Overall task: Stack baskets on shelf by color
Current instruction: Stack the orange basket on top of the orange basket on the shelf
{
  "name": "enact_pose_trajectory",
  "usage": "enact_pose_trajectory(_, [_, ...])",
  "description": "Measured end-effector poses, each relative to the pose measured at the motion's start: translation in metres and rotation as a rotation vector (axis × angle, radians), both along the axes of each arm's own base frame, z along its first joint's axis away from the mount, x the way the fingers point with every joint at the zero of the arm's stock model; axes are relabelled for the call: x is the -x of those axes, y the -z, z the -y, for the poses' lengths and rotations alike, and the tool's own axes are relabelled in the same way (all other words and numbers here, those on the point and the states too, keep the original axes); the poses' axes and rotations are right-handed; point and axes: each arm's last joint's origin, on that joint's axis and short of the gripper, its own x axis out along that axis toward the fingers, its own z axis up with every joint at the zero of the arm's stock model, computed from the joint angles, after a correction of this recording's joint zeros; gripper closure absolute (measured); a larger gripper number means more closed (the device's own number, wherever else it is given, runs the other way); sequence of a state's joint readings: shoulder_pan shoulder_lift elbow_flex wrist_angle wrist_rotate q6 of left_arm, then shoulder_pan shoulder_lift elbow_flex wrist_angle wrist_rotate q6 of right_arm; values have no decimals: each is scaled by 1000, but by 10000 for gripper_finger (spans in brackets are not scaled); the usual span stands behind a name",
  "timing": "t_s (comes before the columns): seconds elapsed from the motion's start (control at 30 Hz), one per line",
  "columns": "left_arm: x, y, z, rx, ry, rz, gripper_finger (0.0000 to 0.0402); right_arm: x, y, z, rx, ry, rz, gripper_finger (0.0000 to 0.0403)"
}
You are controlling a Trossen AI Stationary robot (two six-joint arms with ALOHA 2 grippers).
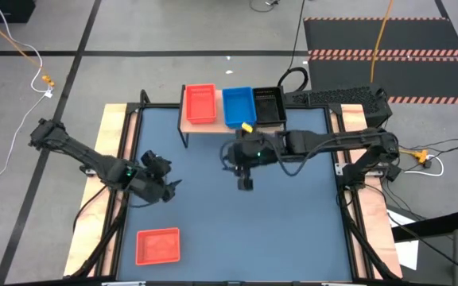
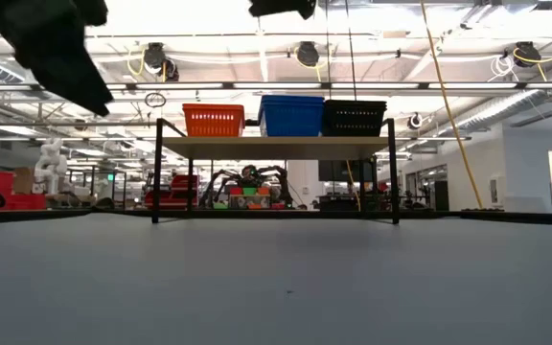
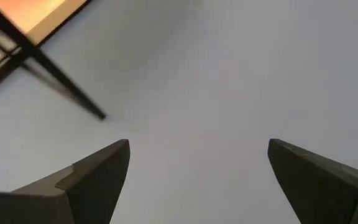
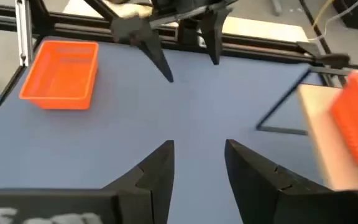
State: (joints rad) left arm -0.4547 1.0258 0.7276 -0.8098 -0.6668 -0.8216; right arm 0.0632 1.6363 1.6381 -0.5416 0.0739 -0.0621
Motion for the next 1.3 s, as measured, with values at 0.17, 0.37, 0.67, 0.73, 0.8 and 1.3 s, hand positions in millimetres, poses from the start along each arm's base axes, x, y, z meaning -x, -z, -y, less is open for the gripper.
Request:
enact_pose_trajectory(0.17, [7,-4,17,63,76,57,18,-9,40,-17,9,-26,105,268])
enact_pose_trajectory(0.37, [3,14,49,301,220,-37,43,-7,82,-33,-30,-86,307,268])
enact_pose_trajectory(0.67, [14,16,74,550,339,-214,258,26,142,-38,-58,-111,497,268])
enact_pose_trajectory(0.73, [17,17,74,553,345,-251,309,31,150,-37,-71,-106,495,268])
enact_pose_trajectory(0.8, [20,19,72,546,335,-284,351,34,155,-36,-106,-88,493,268])
enact_pose_trajectory(1.3, [39,22,74,871,-9,-605,303,38,170,-64,-58,83,474,268])
